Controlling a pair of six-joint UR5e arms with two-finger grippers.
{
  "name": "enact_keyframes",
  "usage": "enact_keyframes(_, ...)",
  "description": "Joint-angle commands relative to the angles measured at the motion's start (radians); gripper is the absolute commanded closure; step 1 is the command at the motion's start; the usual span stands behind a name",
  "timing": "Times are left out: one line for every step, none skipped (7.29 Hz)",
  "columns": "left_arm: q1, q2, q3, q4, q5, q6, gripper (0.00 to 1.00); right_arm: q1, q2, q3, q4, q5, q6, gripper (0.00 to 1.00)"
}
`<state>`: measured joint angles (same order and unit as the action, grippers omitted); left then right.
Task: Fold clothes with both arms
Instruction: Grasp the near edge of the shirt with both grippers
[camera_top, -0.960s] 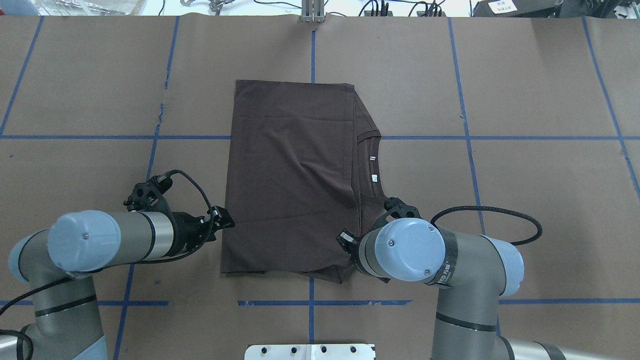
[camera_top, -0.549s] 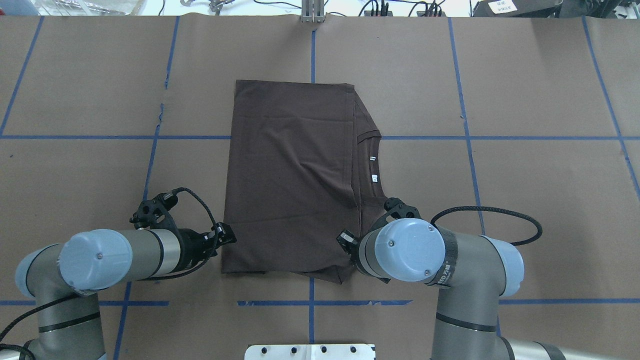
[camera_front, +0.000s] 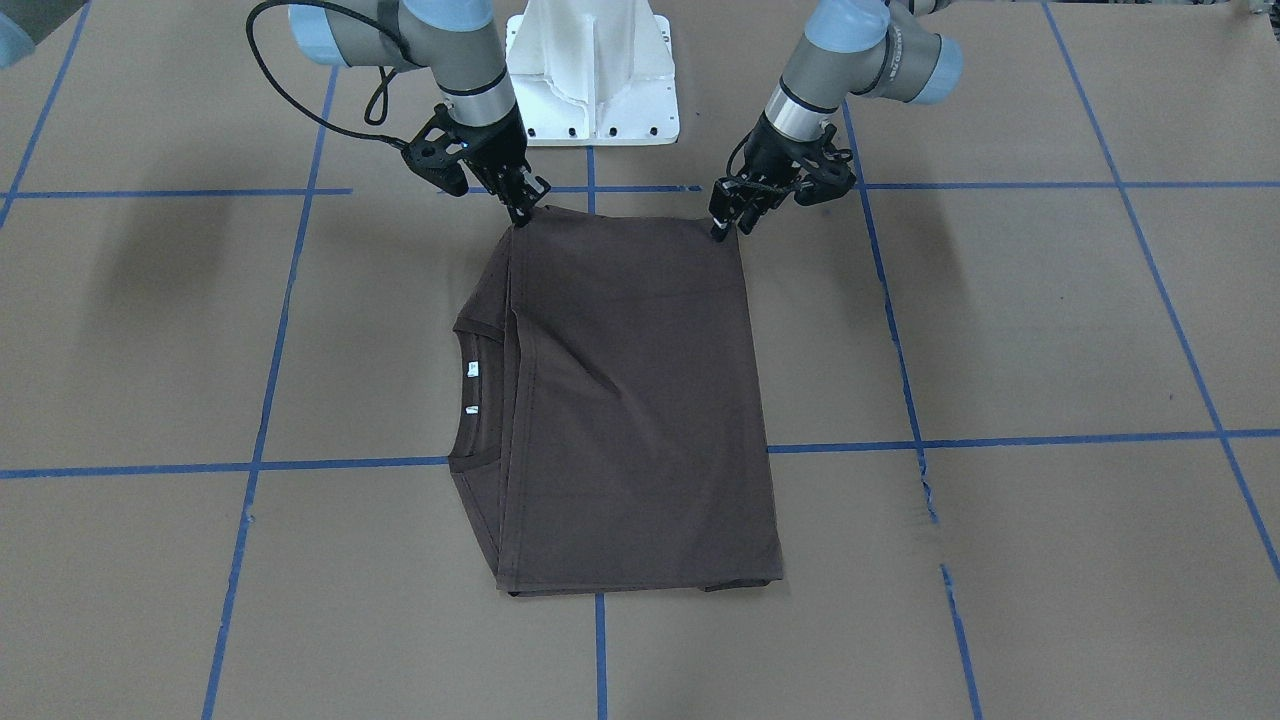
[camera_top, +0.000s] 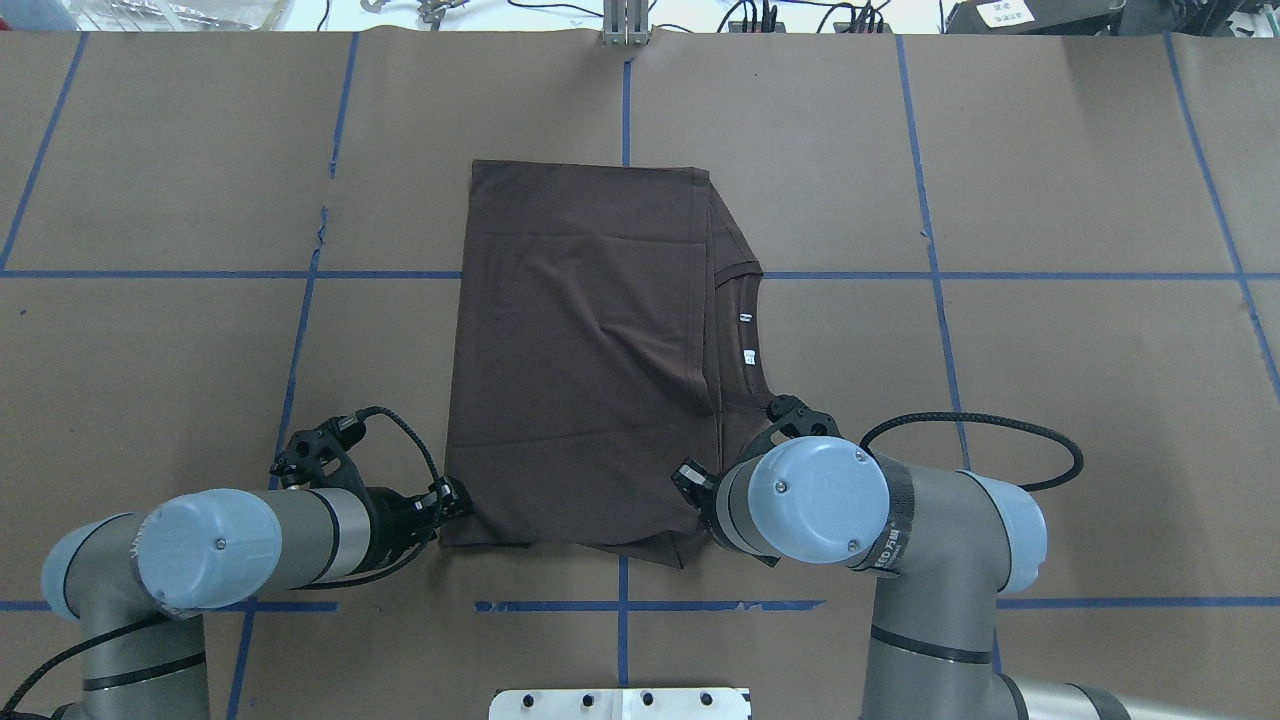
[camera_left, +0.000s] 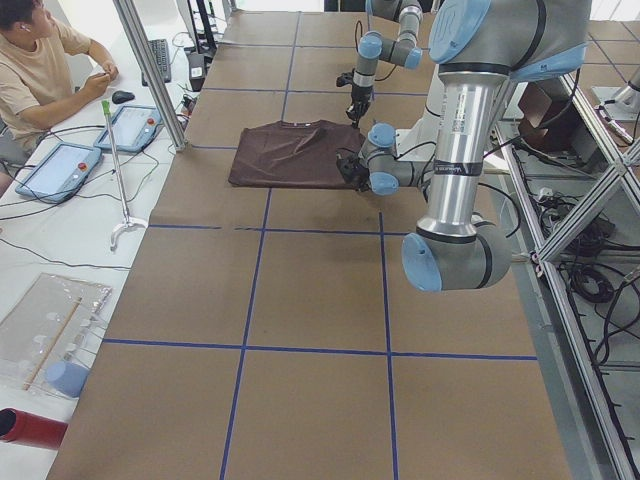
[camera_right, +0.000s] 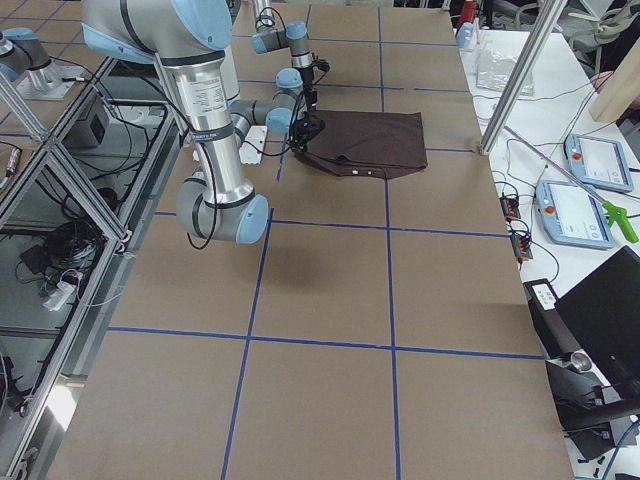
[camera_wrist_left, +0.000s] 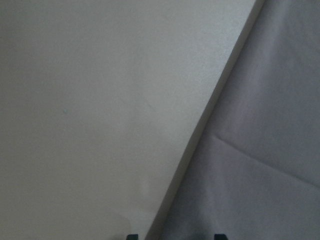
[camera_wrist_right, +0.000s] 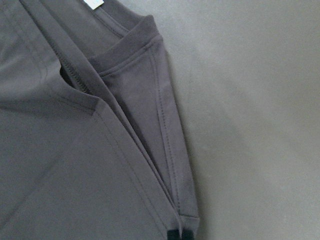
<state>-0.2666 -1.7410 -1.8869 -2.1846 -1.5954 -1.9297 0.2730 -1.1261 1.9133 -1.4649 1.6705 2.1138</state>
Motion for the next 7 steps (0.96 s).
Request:
enact_keyframes(0.007, -0.002, -0.001, 0.005, 0.000, 0.000, 0.52, 0.000, 0.000, 0.009, 0.000, 0.005, 0.000, 1.00)
enact_keyframes(0.007, -0.002, -0.004, 0.005, -0.001, 0.000, 0.52, 0.002, -0.001, 0.012, -0.003, 0.006, 0.000, 1.00)
enact_keyframes(0.007, -0.002, -0.004, 0.005, -0.002, 0.000, 0.52, 0.002, -0.001, 0.012, -0.009, 0.006, -0.002, 1.00)
enact_keyframes(0.009, -0.002, -0.008, 0.005, -0.002, 0.000, 0.52, 0.002, -0.001, 0.012, -0.009, 0.006, -0.002, 1.00)
enact_keyframes(0.013, 0.001, -0.006, 0.005, -0.002, 0.000, 0.52, 0.002, 0.000, 0.012, -0.009, 0.006, -0.002, 1.00)
enact_keyframes(0.015, 0.001, -0.008, 0.005, 0.000, 0.000, 0.59, 0.002, -0.001, 0.012, -0.009, 0.006, -0.002, 1.00)
enact_keyframes(0.017, 0.001, -0.008, 0.005, 0.000, 0.000, 0.82, 0.002, 0.000, 0.012, -0.009, 0.006, -0.002, 1.00)
